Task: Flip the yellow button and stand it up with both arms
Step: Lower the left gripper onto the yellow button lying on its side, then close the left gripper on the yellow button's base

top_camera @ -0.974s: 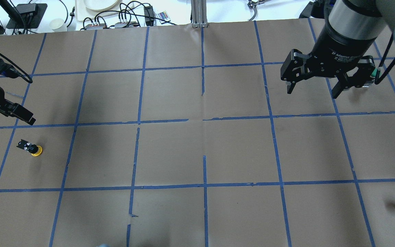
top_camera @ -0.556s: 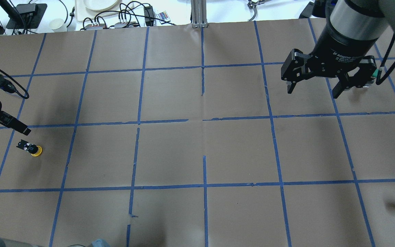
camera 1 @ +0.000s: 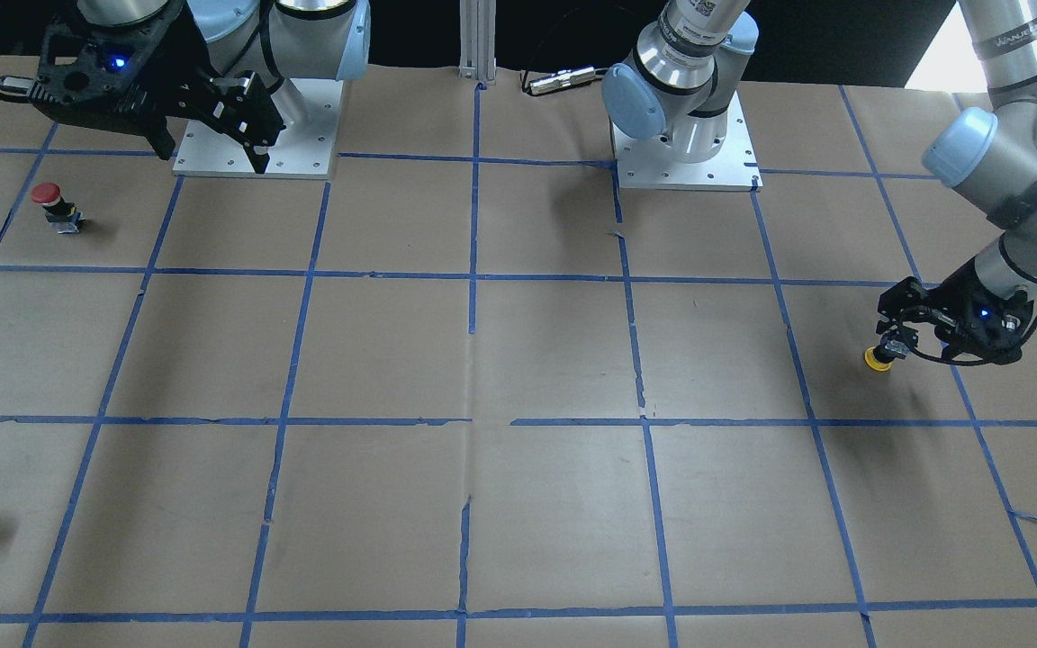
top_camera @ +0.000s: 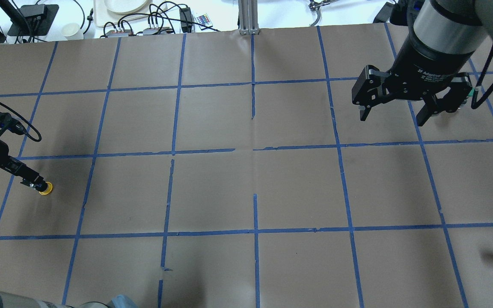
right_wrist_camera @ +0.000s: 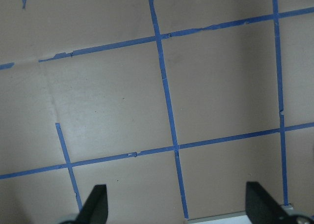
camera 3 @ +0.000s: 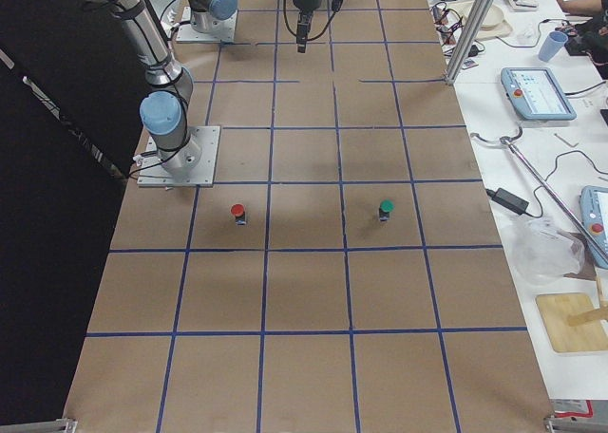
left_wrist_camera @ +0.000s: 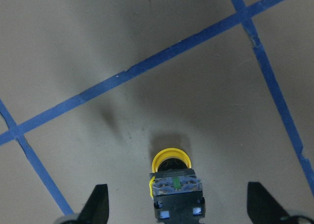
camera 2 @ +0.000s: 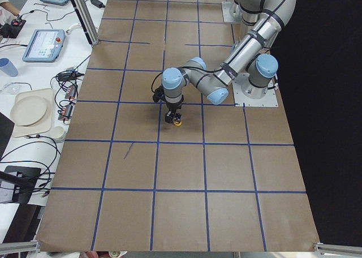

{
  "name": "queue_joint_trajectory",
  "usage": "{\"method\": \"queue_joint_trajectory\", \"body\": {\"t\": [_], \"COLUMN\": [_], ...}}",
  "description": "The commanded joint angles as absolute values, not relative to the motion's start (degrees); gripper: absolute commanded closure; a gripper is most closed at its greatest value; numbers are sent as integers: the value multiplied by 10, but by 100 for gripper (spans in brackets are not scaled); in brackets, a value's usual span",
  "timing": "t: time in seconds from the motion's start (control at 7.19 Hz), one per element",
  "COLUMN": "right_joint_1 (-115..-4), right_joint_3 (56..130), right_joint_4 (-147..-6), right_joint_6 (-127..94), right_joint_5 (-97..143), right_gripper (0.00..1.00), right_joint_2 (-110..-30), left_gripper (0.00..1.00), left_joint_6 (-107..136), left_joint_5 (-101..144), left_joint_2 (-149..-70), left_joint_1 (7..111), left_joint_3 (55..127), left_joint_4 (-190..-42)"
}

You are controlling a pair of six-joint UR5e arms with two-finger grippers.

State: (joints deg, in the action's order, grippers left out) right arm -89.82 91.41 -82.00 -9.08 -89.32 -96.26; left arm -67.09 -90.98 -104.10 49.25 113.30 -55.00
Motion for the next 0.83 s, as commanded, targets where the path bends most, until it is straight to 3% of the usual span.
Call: {"method": "queue_joint_trajectory", "body": {"t": [0.0, 0.42, 0.7], "right_joint_1": [-897, -898, -898], "right_joint_3": [915, 914, 915], "right_joint_4": [-824, -829, -826], "right_joint_6": [-91, -99, -98], "right_joint_5": [-894, -893, -893], "right_gripper": [0, 0, 0], "right_joint_2": [-964, -964, -963], "left_gripper": [1, 3, 17], "left_joint_6": [-671, -664, -665], "left_joint_5": [-908, -909, -910], "left_joint_2": [-1043, -1044, -1044], "left_joint_1": [489, 488, 488], "left_joint_3": [1139, 1153, 1164], "left_joint_4": [-545, -527, -516]}}
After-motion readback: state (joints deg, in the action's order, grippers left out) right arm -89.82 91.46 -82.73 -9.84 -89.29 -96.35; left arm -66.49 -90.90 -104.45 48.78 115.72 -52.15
